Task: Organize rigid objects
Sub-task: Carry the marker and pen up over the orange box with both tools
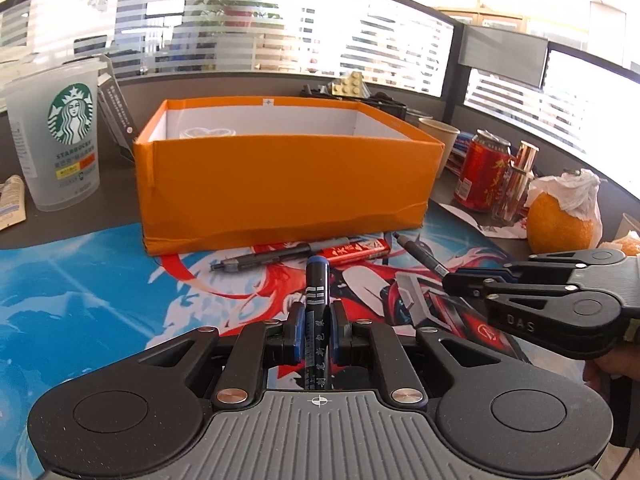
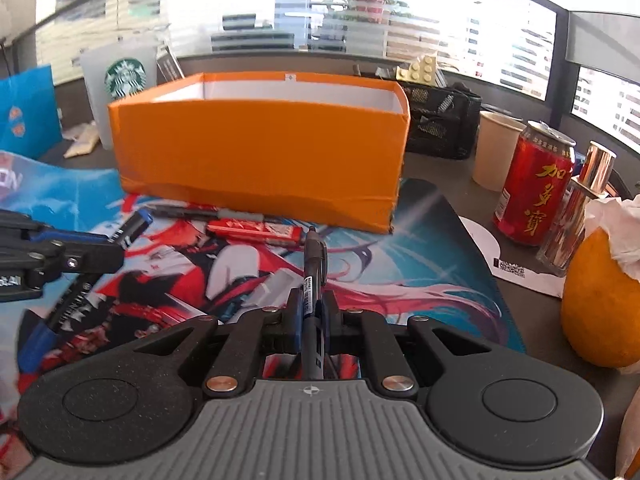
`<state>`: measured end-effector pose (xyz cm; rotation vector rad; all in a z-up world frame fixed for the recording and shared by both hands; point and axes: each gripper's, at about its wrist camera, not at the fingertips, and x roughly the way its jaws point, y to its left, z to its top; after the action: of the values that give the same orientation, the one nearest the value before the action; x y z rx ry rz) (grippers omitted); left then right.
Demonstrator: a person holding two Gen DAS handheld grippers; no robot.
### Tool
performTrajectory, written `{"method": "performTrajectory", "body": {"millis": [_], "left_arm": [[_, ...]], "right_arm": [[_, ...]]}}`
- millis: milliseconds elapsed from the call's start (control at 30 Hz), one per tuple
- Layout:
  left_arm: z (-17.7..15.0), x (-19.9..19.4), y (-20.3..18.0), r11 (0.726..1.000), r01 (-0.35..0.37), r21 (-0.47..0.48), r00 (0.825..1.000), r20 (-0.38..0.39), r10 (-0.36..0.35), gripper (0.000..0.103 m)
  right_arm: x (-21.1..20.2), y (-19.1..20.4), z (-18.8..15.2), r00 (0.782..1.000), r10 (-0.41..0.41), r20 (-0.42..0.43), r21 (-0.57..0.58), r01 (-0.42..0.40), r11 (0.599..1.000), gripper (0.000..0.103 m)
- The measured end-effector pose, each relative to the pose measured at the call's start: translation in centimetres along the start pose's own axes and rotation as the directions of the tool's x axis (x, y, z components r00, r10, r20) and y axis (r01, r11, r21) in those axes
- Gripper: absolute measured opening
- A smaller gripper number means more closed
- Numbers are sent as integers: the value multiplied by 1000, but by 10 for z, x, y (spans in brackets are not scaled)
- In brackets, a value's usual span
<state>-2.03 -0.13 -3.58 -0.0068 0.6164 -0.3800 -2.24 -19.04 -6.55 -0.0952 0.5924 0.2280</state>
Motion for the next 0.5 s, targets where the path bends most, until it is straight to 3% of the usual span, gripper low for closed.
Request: {"method": "performTrajectory", "body": {"millis": [500], "left_arm": [[24,-22,14,999,-36,-22,996,77,37,11]], "right_arm": [[-33,23,24,994,15,111,-79,-6,997,9]]}}
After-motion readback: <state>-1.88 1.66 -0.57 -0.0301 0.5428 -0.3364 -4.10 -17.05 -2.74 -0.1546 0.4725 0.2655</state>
